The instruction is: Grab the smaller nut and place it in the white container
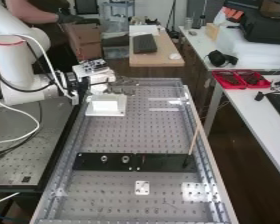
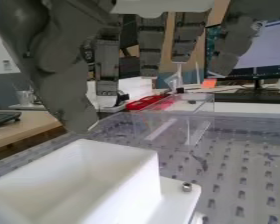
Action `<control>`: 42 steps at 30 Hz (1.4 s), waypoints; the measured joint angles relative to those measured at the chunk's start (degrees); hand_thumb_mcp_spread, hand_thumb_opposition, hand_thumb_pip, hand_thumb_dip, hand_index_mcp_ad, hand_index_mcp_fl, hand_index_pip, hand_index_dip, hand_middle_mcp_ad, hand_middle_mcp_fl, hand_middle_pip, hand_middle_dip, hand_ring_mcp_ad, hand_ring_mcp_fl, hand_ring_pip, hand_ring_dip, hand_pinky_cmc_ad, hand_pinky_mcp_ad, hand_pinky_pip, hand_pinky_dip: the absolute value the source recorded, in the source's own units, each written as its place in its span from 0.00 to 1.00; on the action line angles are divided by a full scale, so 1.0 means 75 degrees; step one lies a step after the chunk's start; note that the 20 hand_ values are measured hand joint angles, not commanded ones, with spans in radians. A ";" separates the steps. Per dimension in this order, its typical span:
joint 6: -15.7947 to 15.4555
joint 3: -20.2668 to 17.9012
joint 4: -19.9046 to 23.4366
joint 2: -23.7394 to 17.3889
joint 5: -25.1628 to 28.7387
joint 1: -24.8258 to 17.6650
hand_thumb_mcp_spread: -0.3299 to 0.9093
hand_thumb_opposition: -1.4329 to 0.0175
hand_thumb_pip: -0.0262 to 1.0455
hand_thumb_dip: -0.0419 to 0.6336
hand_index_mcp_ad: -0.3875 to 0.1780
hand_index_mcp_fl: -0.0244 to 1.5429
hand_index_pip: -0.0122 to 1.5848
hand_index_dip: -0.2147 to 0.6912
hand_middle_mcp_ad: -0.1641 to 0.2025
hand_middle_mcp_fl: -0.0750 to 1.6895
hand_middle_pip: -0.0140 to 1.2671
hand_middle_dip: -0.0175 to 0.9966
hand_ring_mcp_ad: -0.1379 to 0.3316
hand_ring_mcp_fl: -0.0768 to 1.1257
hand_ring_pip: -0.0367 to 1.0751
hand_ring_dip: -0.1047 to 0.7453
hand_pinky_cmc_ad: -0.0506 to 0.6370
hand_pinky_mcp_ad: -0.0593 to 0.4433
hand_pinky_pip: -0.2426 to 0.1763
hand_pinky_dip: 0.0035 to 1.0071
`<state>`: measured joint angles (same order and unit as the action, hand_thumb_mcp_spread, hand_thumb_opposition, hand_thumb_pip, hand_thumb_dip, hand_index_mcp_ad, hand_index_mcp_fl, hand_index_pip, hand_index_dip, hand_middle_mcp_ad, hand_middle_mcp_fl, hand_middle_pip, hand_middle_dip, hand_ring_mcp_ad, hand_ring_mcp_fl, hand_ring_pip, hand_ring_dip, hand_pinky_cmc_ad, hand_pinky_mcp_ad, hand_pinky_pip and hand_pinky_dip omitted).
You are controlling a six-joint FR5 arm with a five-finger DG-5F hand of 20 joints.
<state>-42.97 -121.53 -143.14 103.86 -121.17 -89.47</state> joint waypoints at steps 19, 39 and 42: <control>0.0691 0.1566 -0.1693 -0.1666 0.2488 0.1107 0.46 0.47 0.67 0.32 0.42 0.03 0.38 0.34 0.63 0.10 0.10 0.25 0.54 0.06 0.11 0.24 0.57 0.70 0.43 0.27; 0.0795 0.3172 -0.3339 -0.1382 0.3895 0.1322 0.46 0.49 0.66 0.30 0.44 0.08 0.16 0.44 0.63 0.10 0.10 0.25 0.57 0.06 0.11 0.24 0.58 0.71 0.43 0.29; 0.0717 0.3288 -0.3453 -0.1323 0.3899 0.1327 0.46 0.48 0.66 0.30 0.44 0.09 0.15 0.44 0.63 0.10 0.10 0.25 0.57 0.06 0.11 0.24 0.57 0.71 0.43 0.29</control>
<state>-37.59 -96.88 -169.04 93.94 -91.93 -79.52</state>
